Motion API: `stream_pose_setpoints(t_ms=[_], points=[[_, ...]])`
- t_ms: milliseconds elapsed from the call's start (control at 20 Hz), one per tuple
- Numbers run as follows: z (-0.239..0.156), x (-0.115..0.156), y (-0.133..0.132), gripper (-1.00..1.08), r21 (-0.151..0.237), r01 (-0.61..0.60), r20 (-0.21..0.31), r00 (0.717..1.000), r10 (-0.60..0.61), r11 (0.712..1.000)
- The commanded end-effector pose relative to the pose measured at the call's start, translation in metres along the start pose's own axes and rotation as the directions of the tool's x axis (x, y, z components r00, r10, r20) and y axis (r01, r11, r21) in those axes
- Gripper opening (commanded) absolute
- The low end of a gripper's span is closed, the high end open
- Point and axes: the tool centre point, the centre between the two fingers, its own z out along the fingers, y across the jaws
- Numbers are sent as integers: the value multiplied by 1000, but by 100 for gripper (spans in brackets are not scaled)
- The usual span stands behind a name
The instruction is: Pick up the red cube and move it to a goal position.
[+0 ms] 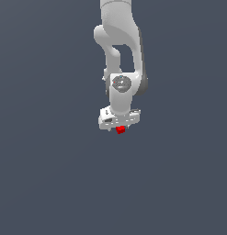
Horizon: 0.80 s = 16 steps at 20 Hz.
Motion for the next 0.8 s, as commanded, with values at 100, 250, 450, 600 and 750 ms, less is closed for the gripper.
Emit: stream_pose_setpoints(t_ms=[100,250,450,600,750], points=[[27,-13,-11,100,-1,87,-8,996,-87,996],[41,-20,-15,100,-3,129,-11,992,-129,992],[53,-26,-18,100,-5,166,-14,986,-166,986],[58,-28,-19,100,-6,181,-15,983,-181,984],[59,-28,-20,100,-6,184,-15,983,-184,983]])
